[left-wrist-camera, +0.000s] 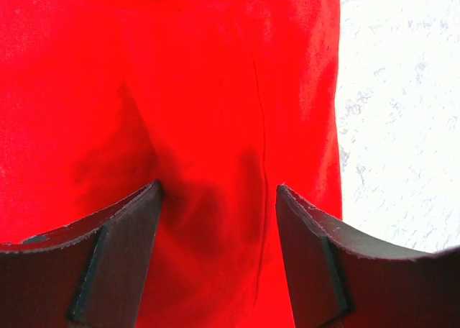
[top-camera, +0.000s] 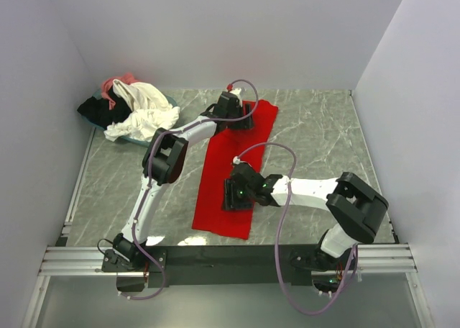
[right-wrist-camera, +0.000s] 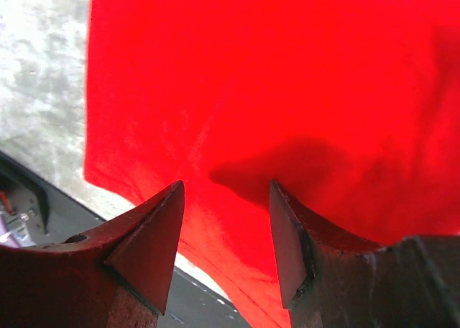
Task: Fold and stack the t-shirts
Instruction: Fold the tshirt
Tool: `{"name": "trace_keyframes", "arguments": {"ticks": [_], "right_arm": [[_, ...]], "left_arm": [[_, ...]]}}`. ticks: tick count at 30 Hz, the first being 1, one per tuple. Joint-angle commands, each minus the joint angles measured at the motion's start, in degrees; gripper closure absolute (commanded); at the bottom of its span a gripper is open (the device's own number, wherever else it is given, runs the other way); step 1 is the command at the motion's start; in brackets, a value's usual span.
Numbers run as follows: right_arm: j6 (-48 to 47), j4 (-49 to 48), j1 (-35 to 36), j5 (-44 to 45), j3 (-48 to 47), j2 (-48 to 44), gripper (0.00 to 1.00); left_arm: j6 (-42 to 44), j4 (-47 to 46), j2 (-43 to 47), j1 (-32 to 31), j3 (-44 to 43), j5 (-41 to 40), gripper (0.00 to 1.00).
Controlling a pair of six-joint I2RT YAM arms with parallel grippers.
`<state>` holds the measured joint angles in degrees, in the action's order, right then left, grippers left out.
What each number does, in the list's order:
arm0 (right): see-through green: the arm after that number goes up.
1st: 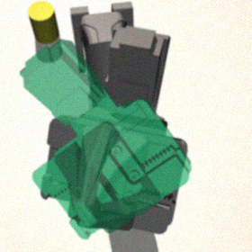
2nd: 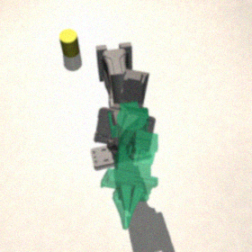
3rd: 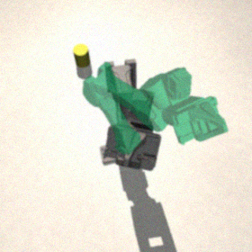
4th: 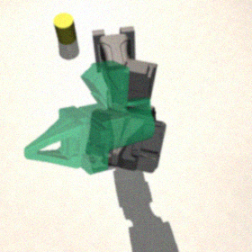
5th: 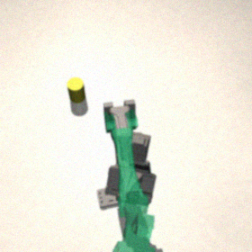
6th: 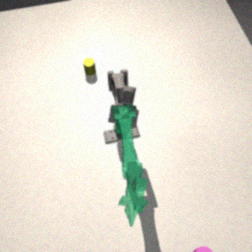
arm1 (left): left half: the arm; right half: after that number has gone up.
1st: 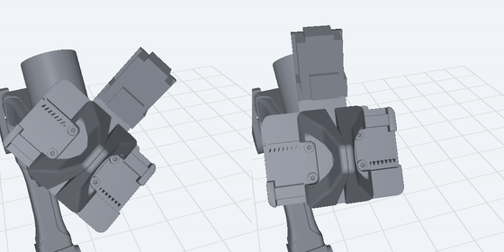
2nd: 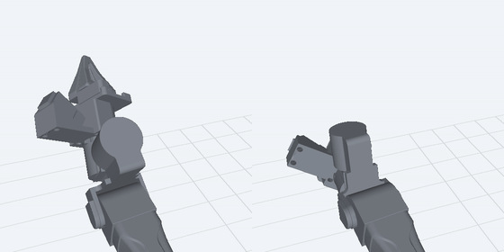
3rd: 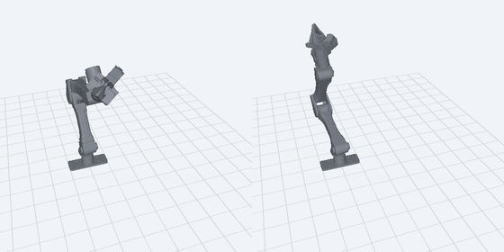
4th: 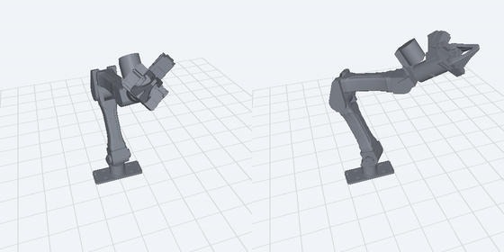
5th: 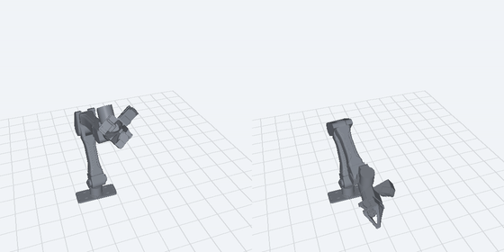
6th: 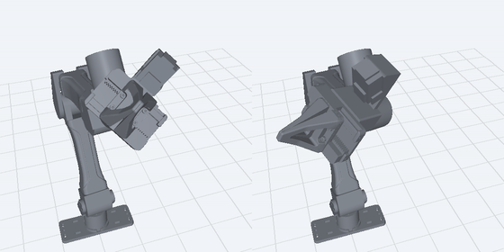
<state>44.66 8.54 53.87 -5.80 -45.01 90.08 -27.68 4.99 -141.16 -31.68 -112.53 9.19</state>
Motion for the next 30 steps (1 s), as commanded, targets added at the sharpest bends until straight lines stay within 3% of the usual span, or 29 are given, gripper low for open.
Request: {"name": "trace_keyframes", "arguments": {"ticks": [1, 5, 14, 30], "right_arm": [[-0.7, 3.2, 0.4, 2.9, -1.0, -3.6, 0.42], [0.1, 3.3, 0.4, 3.0, 1.9, -6.0, 0.42], [3.1, 0.3, 0.3, 2.7, 10.2, -9.2, 0.42], [3.8, 6.7, 0.4, 7.2, 13.4, -16.1, 0.41]], "left_arm": [[0.7, 0.1, 1.4, -0.8, -2.6, 0.7, 0.29], [1.4, 2.2, 0.5, -0.8, -4.7, 0.1, 0.3], [1.9, 1.8, 1.2, -0.2, 0.5, -3.7, 0.29], [-1.7, -0.8, 4.7, 3.9, 8.4, -6.1, 0.29]]}}
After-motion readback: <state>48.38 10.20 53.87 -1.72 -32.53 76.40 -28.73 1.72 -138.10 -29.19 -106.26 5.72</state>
